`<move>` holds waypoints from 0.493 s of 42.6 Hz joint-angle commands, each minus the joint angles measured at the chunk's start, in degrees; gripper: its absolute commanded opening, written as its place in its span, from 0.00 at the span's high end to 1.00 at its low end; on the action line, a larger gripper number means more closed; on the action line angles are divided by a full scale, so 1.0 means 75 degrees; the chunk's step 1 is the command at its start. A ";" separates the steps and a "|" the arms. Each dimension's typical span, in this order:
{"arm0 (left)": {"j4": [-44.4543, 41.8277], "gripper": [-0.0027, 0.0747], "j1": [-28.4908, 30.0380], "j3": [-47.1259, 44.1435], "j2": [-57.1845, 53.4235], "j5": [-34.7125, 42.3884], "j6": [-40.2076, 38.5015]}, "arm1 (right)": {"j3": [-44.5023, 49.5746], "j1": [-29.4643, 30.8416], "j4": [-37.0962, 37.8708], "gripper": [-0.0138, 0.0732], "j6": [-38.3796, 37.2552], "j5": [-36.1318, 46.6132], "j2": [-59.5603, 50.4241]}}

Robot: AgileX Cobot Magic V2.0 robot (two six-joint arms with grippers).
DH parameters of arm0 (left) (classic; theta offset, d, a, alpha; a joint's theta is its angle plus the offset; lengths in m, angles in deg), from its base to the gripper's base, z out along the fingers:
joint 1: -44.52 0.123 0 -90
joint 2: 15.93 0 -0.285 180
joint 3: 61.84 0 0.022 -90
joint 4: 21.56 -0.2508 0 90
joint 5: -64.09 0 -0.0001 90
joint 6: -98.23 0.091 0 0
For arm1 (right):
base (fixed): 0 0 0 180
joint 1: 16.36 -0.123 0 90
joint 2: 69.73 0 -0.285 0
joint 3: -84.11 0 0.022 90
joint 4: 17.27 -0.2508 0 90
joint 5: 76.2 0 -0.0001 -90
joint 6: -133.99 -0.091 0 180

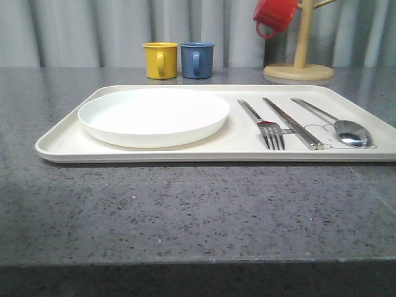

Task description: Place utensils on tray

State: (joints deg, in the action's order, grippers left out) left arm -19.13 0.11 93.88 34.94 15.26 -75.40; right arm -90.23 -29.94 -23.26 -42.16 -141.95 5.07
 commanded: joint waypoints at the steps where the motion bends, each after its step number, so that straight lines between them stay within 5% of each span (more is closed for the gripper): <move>1: 0.0094 0.41 -0.0003 0.0188 -0.0034 0.0567 -0.0111 | 0.0394 -0.0007 0.0083 0.58 0.0077 0.0219 -0.1041; 21: 0.0094 0.41 -0.0003 0.0093 0.0013 0.0567 -0.0111 | 0.2512 -0.0007 0.0015 0.58 0.0116 0.0613 -0.5155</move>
State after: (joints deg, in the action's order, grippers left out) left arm -19.13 0.11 93.17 34.94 15.26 -75.40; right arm -71.58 -29.94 -23.02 -42.03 -140.92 -30.17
